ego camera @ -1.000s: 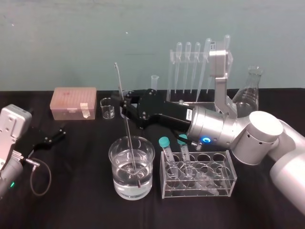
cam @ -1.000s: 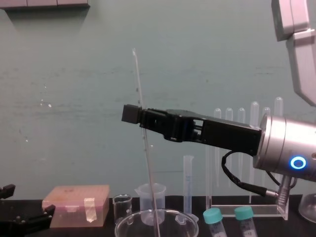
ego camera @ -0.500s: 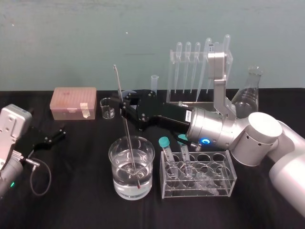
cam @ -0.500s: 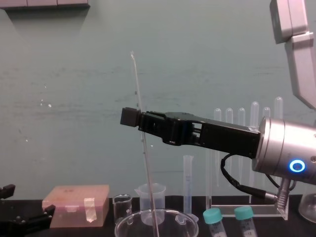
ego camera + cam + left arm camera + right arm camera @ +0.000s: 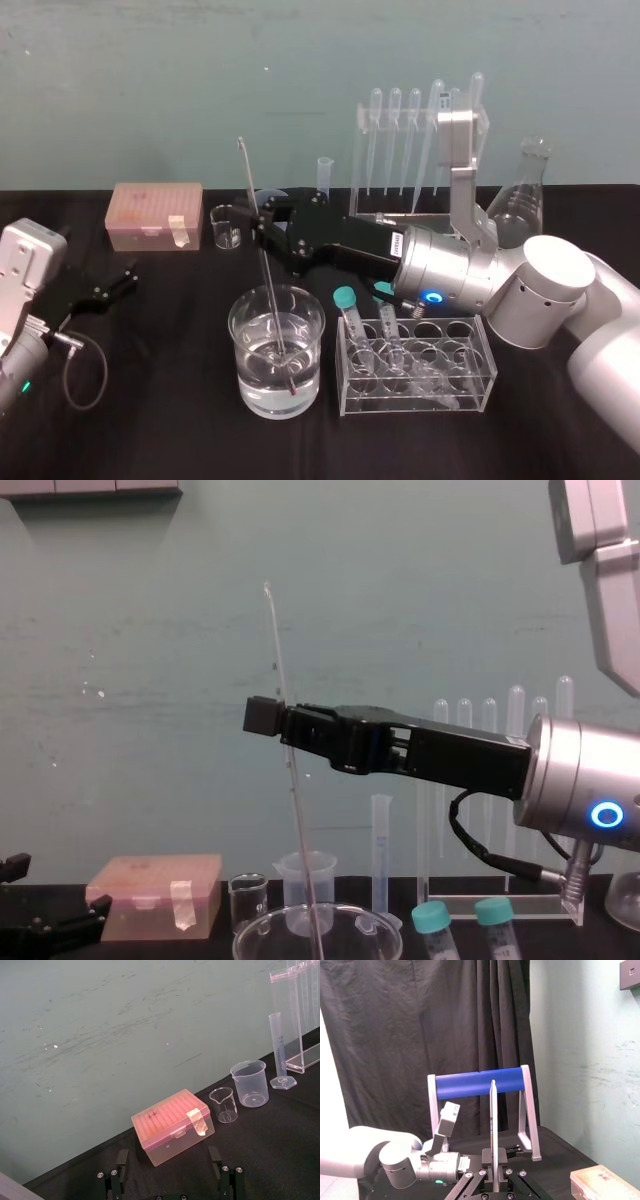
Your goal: Hold the thermometer with one hand and immerse one end into the beaker, then reinsert it into the test tube rack.
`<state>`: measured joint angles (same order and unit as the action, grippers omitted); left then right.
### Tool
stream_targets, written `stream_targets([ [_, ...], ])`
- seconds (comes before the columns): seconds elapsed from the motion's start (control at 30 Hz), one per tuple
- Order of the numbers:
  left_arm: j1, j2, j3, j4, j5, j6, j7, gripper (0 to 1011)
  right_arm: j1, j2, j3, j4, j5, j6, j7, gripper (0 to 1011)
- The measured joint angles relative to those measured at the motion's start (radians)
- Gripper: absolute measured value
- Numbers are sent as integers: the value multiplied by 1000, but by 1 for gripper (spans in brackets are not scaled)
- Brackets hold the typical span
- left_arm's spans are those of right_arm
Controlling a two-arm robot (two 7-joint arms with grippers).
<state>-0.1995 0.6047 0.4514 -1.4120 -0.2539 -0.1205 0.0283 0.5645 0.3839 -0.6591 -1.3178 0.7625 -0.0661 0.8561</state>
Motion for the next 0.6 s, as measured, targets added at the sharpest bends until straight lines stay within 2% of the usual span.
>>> stream_targets([
  [0.6, 0, 0, 0, 0, 0, 0, 0, 1008, -9, 8, 4, -21, -3, 4, -8, 51],
])
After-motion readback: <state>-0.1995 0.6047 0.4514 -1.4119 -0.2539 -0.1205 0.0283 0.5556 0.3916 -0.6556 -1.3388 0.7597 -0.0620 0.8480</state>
